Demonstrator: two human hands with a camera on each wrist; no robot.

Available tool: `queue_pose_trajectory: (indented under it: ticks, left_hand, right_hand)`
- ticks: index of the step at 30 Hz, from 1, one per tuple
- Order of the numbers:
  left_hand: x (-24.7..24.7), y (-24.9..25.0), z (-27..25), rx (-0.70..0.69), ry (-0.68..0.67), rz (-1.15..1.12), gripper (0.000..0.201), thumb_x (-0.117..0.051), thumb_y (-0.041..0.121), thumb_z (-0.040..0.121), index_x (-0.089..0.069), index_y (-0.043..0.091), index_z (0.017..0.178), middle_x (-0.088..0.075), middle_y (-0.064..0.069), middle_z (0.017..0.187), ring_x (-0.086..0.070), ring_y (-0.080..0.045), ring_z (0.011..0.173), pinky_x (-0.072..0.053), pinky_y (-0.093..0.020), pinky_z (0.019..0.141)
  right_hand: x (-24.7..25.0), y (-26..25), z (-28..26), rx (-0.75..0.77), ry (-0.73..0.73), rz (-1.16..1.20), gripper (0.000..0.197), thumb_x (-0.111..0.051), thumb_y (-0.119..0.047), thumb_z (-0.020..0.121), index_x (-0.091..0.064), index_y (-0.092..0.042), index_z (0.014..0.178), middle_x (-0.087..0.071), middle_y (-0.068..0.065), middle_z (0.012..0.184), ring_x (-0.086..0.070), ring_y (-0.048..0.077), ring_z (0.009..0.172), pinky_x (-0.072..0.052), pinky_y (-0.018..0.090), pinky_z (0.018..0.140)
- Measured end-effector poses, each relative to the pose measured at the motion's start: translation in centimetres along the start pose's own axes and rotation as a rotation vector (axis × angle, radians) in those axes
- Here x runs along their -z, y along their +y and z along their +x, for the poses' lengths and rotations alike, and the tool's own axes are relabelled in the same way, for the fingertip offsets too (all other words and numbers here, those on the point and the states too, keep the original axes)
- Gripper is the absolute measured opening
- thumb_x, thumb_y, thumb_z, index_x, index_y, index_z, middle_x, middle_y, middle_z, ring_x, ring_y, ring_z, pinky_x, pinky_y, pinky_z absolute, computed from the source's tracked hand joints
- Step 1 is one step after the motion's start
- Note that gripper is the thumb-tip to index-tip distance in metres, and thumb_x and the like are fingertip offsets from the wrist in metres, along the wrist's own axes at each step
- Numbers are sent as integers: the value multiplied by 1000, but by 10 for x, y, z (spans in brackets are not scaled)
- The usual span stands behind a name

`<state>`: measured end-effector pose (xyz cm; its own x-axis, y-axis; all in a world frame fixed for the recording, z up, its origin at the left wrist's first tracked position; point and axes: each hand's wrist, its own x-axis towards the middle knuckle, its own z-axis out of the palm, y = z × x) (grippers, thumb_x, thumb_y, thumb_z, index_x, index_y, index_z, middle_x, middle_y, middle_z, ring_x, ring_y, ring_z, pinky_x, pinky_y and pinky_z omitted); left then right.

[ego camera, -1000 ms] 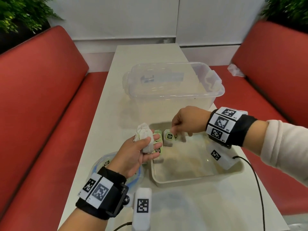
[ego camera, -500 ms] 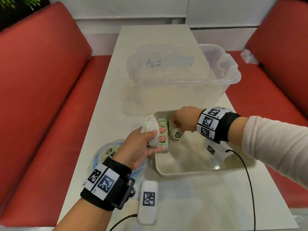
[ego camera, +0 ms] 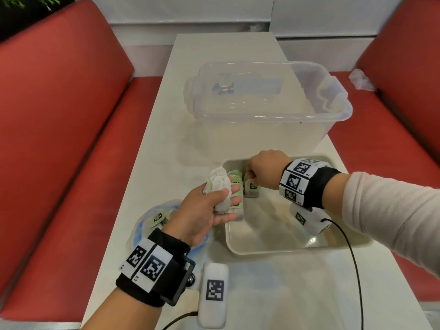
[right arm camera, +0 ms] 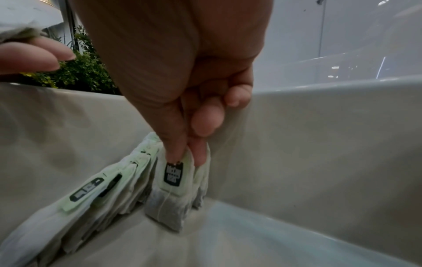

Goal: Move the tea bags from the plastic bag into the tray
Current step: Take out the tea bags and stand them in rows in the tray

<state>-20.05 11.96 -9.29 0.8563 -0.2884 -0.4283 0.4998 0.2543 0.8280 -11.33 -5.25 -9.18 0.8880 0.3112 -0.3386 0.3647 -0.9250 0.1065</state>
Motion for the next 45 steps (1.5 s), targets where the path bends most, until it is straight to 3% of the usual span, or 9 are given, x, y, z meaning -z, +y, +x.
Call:
queue_pose_trajectory:
  ticks: [11, 16, 20, 24, 28, 34, 37, 41, 45]
  left_hand:
    - [-3, 6, -5, -64, 0, -81, 24, -46, 13, 96, -54, 13, 119, -65, -6, 115, -66, -17, 97, -57, -25, 66]
    - [-16, 8, -2, -381, 156, 736, 31, -49, 11, 93, -52, 27, 119, -57, -1, 117, -60, -13, 101, -53, -21, 78]
    - [-26, 10, -2, -444, 161, 944, 63, -57, 4, 88, -31, 22, 142, -40, -3, 129, -44, 0, 100, -33, 7, 64]
    - [-25, 13, -8, -370, 129, 719, 98, -78, 21, 73, -16, 25, 148, -39, 10, 132, -47, 2, 108, -43, -5, 75]
    - [-22, 20, -11, -225, -9, 251, 41, -58, 26, 88, -46, 23, 128, -59, -2, 122, -65, -10, 96, -57, -32, 81]
    - [-19, 18, -10, -228, -26, 174, 18, -47, 15, 96, -62, 13, 105, -72, -4, 89, -70, -11, 78, -59, -25, 65]
    - [-16, 17, -8, -226, -5, 135, 21, -44, 20, 97, -63, 14, 101, -72, -7, 90, -70, -15, 79, -59, -26, 63]
    - [-9, 16, -4, -226, 73, 101, 21, -44, 22, 98, -63, 13, 100, -71, -11, 101, -70, -21, 85, -59, -26, 64]
    - [-2, 17, -2, -218, 131, 66, 20, -44, 20, 97, -61, 11, 101, -69, -13, 103, -71, -17, 79, -58, -25, 60]
  right_hand:
    - [36, -3, -34, -22, 262, 303, 31, -43, -44, 95, -62, -20, 93, -68, 2, 88, -59, 22, 79, -41, 29, 67]
    - [52, -27, -59, 8, 125, 923, 39, -48, -57, 88, -54, -19, 88, -71, 1, 73, -63, 17, 54, -50, 30, 61]
    - [49, -33, -60, 48, 168, 1029, 22, -65, -17, 85, -49, -16, 100, -63, 2, 72, -59, 14, 53, -51, 27, 58]
    - [52, -26, -62, 71, 237, 967, 27, -65, -7, 83, -48, -20, 100, -53, -6, 62, -50, 5, 49, -45, 19, 54]
    - [55, -17, -61, 116, 254, 952, 24, -65, -5, 83, -56, -24, 95, -49, -9, 60, -48, 0, 48, -44, 20, 59]
    - [61, -13, -63, 110, 257, 831, 15, -68, -14, 82, -67, -25, 91, -60, -9, 67, -52, -1, 57, -40, 10, 61]
    - [62, -13, -64, 121, 310, 859, 11, -72, -15, 78, -71, -23, 85, -64, -10, 78, -54, -1, 61, -41, 10, 63]
    - [69, -7, -67, 113, 364, 961, 11, -77, -13, 73, -73, -23, 76, -50, -10, 56, -42, 4, 49, -35, 15, 55]
    - [75, 6, -71, 105, 229, 916, 14, -63, -4, 77, -70, -16, 74, -68, 3, 65, -56, 9, 48, -46, 19, 54]
